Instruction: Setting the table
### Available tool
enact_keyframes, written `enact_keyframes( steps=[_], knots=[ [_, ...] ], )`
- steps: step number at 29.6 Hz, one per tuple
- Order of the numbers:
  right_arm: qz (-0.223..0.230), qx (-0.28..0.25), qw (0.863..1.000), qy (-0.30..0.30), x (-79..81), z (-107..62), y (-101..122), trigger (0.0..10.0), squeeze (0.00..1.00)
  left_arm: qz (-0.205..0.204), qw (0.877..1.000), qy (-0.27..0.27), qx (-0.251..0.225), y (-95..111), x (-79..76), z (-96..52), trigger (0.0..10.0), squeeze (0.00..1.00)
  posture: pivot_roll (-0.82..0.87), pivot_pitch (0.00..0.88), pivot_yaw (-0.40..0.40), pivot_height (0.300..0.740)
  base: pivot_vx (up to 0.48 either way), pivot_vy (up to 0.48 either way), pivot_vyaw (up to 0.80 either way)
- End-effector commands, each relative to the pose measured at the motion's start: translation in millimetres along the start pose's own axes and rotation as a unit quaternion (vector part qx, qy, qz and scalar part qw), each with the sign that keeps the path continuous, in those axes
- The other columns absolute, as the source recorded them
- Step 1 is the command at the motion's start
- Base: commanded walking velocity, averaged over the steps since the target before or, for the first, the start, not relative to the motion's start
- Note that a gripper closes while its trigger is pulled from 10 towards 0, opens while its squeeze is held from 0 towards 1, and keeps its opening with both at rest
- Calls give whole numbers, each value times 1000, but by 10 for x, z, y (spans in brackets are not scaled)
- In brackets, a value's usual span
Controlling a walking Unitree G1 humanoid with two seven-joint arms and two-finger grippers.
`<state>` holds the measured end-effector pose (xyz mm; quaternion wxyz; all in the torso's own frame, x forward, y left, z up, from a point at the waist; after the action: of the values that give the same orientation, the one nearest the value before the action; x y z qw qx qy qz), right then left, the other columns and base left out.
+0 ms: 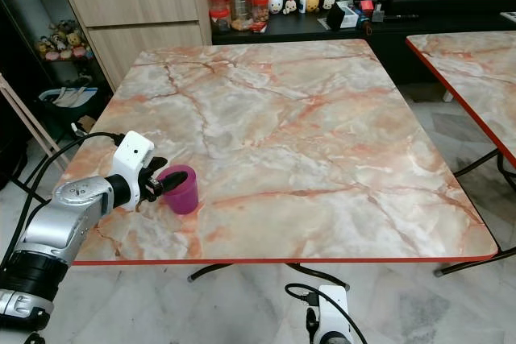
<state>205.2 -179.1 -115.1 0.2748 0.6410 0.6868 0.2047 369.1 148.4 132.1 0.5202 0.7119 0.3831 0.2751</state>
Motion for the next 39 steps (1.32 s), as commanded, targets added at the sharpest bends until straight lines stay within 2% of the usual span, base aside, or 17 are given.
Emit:
enact_keyframes(
  steps=[1, 7, 11, 33, 34, 35, 36, 37, 38, 39],
  knots=[
    [8, -5, 1000, -3, 13, 7, 37, 10000, 0, 2, 1000, 7, -4, 66, 49, -10, 10000, 0, -13, 0, 53, 740, 0, 0, 0],
    [9, -5, 1000, -4, 5, 8, 40, 10000, 0, 6, 1000, 21, 4, 51, 101, -2, 10000, 0, -12, 0, 52, 740, 0, 0, 0],
    [9, -5, 1000, -5, 1, 8, 37, 10000, 0, 6, 999, 49, 13, 40, 204, 0, 10000, 0, -13, 0, 52, 740, 0, 0, 0],
    [8, -6, 1000, -4, -4, 6, 34, 10000, 0, 9, 997, 66, 43, -79, 293, -25, 9882, 0, -15, 0, 47, 740, 0, 0, 0],
    [8, -6, 1000, -3, -2, 6, 36, 10000, 0, 9, 997, 66, 44, -80, 297, -24, 8000, 0, -16, 0, 48, 740, 0, 0, 0],
    [8, -6, 1000, -2, 0, 7, 38, 10000, 0, 9, 997, 67, 44, -81, 300, -21, 7176, 0, -17, 0, 48, 740, 0, 0, 0],
    [8, -7, 1000, -2, 0, 7, 38, 10000, 0, 10, 997, 67, 45, -84, 298, -19, 4980, 0, -19, 0, 49, 740, 0, 0, 0],
    [9, -6, 1000, -2, -2, 6, 37, 10000, 0, 10, 997, 67, 45, -89, 295, -15, 3451, 0, -19, 0, 49, 740, 0, 0, 0],
    [9, -6, 1000, -2, -3, 6, 35, 10000, 0, 10, 997, 67, 45, -90, 295, -14, 3451, 0, -19, 0, 49, 740, 0, 0, 0],
    [10, -6, 1000, -2, -6, 5, 32, 10000, 0, 9, 997, 66, 45, -90, 294, -14, 2627, 0, -21, 0, 50, 740, 0, 0, 0]
  ],
)
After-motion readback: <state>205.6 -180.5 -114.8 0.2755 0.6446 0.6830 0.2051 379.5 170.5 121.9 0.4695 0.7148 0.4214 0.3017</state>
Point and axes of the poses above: a point about 5 cm out from each wrist's last joint towards the gripper, its own z axis pointing out of the wrist towards the gripper, its own y axis along the axis of the wrist's last joint, x = y × z, the point moved 4 cm from there along z, pointing out of the wrist towards the gripper, and after that the axes turned 8 degrees about -z, right-handed, at the moved point
